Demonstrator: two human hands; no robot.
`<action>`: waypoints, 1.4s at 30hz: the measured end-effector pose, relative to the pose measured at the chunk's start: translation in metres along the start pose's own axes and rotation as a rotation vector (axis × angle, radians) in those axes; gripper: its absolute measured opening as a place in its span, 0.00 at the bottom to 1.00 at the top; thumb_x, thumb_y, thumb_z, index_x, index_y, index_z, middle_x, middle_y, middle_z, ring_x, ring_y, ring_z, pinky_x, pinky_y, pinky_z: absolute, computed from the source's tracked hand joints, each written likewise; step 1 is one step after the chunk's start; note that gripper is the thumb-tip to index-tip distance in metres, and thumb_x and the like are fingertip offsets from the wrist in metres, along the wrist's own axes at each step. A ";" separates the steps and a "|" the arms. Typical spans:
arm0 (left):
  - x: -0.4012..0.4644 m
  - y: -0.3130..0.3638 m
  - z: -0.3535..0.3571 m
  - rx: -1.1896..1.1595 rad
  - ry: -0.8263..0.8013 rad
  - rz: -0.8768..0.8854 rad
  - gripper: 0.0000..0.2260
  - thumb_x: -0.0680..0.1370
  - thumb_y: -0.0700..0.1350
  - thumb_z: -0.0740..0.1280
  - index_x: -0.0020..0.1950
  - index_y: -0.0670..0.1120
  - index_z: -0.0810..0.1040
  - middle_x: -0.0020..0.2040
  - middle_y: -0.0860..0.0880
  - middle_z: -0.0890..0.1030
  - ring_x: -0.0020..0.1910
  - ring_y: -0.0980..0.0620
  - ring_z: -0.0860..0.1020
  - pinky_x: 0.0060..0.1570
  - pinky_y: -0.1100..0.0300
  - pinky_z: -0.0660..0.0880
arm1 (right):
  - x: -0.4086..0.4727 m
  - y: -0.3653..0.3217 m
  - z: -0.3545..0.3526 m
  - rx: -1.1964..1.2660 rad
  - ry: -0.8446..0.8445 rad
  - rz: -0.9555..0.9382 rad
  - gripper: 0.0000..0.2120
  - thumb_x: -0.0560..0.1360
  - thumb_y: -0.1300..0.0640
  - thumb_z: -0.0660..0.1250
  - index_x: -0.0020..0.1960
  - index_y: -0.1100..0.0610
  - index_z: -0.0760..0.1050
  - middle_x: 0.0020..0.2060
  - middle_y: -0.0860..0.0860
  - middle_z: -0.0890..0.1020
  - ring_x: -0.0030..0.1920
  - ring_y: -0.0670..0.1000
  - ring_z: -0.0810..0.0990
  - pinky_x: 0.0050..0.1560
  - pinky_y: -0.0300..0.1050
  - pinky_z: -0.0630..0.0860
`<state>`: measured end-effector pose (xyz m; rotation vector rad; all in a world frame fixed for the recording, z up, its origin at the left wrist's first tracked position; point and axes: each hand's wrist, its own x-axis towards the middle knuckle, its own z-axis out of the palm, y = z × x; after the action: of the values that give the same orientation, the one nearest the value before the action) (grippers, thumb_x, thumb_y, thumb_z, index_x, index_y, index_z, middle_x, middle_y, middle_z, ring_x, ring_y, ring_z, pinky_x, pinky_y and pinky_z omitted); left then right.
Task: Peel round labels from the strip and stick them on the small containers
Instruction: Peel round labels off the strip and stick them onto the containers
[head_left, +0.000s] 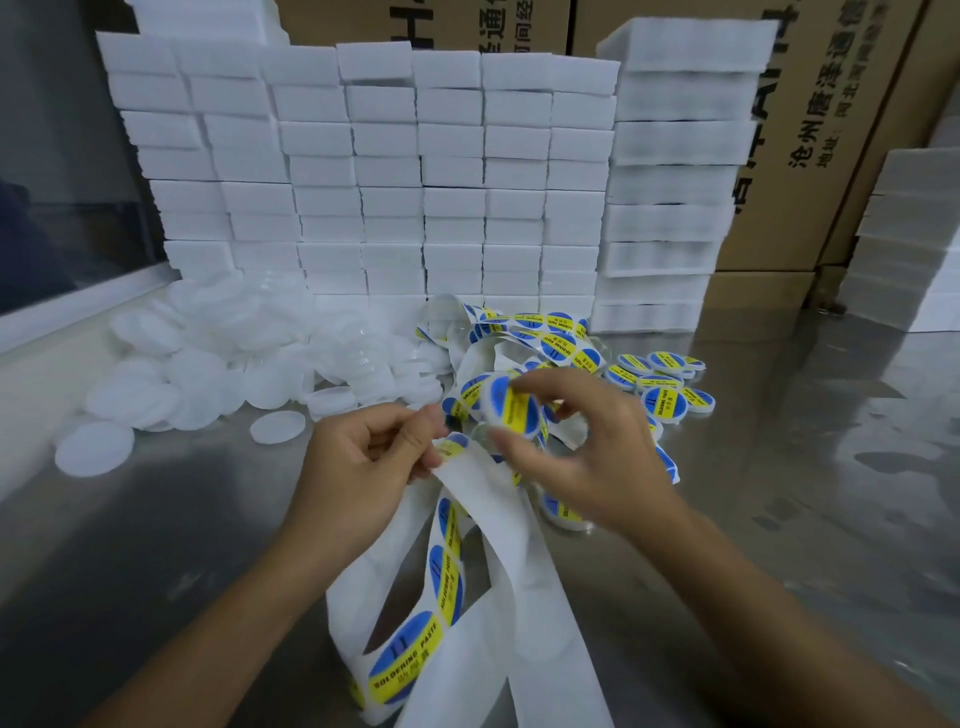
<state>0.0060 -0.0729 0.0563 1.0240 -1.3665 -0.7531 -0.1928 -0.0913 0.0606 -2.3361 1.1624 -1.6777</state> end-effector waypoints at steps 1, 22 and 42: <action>0.001 -0.004 -0.002 0.102 0.022 0.045 0.07 0.73 0.50 0.71 0.36 0.51 0.84 0.32 0.50 0.83 0.31 0.57 0.79 0.34 0.66 0.77 | 0.002 0.010 -0.006 -0.026 0.043 0.058 0.15 0.68 0.51 0.76 0.51 0.57 0.82 0.45 0.44 0.82 0.45 0.41 0.79 0.47 0.31 0.73; 0.010 -0.013 -0.018 0.201 -0.333 -0.346 0.16 0.73 0.47 0.74 0.60 0.55 0.78 0.45 0.53 0.85 0.46 0.62 0.81 0.47 0.71 0.73 | -0.008 0.119 -0.054 -0.441 0.073 0.600 0.08 0.78 0.56 0.66 0.49 0.57 0.83 0.46 0.54 0.85 0.46 0.57 0.81 0.47 0.49 0.75; 0.007 -0.020 -0.015 0.376 -0.257 -0.019 0.10 0.71 0.46 0.75 0.43 0.61 0.80 0.45 0.61 0.83 0.48 0.62 0.81 0.50 0.58 0.78 | -0.005 0.006 0.012 0.054 -0.442 0.293 0.17 0.71 0.46 0.75 0.58 0.44 0.76 0.42 0.45 0.77 0.38 0.42 0.75 0.38 0.33 0.73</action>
<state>0.0245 -0.0854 0.0421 1.2647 -1.7683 -0.6717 -0.1866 -0.0973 0.0483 -2.2085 1.2626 -1.0191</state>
